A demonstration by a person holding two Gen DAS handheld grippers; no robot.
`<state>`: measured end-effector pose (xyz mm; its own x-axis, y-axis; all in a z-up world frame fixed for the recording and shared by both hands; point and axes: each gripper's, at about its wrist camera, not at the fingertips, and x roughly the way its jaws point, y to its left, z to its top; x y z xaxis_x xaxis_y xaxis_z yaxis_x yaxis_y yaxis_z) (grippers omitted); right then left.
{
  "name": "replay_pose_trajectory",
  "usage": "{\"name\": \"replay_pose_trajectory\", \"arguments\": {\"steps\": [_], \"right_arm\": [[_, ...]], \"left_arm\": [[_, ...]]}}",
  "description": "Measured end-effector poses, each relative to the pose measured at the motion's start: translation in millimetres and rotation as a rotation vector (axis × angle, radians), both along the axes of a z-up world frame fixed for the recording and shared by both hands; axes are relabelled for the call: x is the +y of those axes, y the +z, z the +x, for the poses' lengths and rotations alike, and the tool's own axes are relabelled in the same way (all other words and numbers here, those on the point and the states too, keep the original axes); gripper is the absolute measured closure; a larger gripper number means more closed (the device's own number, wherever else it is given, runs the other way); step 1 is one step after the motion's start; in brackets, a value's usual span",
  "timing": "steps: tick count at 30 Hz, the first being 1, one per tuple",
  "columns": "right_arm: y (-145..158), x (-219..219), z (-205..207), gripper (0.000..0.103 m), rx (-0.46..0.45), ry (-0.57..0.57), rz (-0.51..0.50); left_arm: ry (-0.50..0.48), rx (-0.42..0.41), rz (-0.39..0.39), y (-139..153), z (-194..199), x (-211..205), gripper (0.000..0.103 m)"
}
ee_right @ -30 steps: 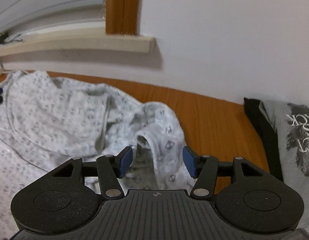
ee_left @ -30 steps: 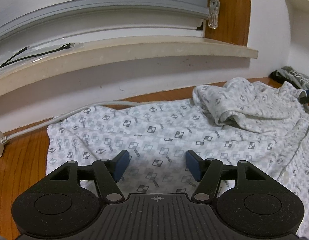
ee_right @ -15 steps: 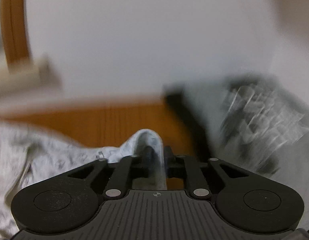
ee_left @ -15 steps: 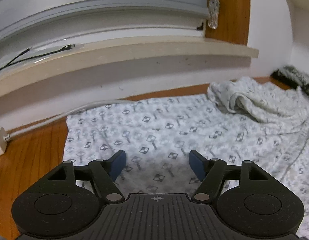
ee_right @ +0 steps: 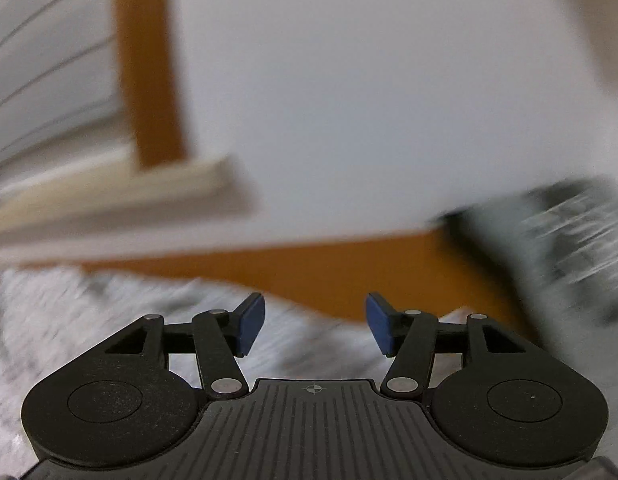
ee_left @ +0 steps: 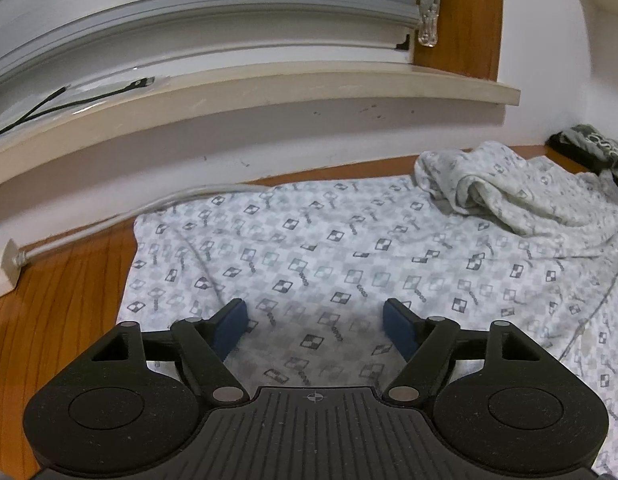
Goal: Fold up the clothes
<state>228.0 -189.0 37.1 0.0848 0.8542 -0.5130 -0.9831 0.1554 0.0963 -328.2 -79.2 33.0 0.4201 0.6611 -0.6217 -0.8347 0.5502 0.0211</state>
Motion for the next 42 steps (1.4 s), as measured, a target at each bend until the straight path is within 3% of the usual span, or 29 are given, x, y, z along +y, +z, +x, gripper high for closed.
{"name": "replay_pose_trajectory", "arguments": {"steps": [5, 13, 16, 21, 24, 28, 29, 33, 36, 38, 42], "right_arm": [[-31.7, 23.2, -15.6, 0.047, -0.088, 0.057, -0.096], [-35.3, 19.8, -14.4, 0.046, -0.09, 0.1, -0.087], [-32.9, 19.7, -17.4, 0.046, -0.094, 0.1, -0.085], [-32.9, 19.3, -18.1, 0.045, -0.091, 0.099, -0.081], [-32.8, 19.4, -18.2, 0.045, -0.09, 0.099, -0.081], [-32.5, 19.4, -17.6, 0.045, -0.085, 0.1, -0.081], [-32.4, 19.4, -17.6, 0.045, -0.085, 0.1, -0.081], [-32.2, 19.2, -17.9, 0.044, -0.086, 0.101, -0.082], [-32.1, 19.4, -18.2, 0.044, -0.089, 0.103, -0.082], [-32.0, 19.6, -18.2, 0.044, -0.089, 0.104, -0.083], [-31.3, 19.6, -17.4, 0.044, -0.087, 0.105, -0.082]], "left_arm": [[0.013, 0.001, -0.002, 1.4, -4.1, -16.9, 0.024], [-0.016, -0.073, -0.036, 11.9, -27.1, -26.0, 0.023], [0.047, -0.08, 0.003, 27.2, -50.6, -11.5, 0.026], [0.148, -0.004, -0.011, 24.9, -83.8, 19.8, 0.036], [0.142, 0.008, -0.017, 16.4, -95.0, 23.8, 0.051], [0.119, 0.034, 0.001, 14.1, -101.8, 18.5, 0.094], [0.116, 0.051, 0.01, 14.0, -102.7, 16.1, 0.097], [0.143, 0.051, 0.005, 15.7, -116.0, 10.7, 0.098], [0.23, 0.038, 0.021, 23.4, -127.0, 12.7, 0.097], [0.242, -0.01, 0.038, 33.2, -127.6, 13.3, 0.082], [0.157, -0.032, 0.065, 49.6, -89.4, 10.5, 0.074]]}}
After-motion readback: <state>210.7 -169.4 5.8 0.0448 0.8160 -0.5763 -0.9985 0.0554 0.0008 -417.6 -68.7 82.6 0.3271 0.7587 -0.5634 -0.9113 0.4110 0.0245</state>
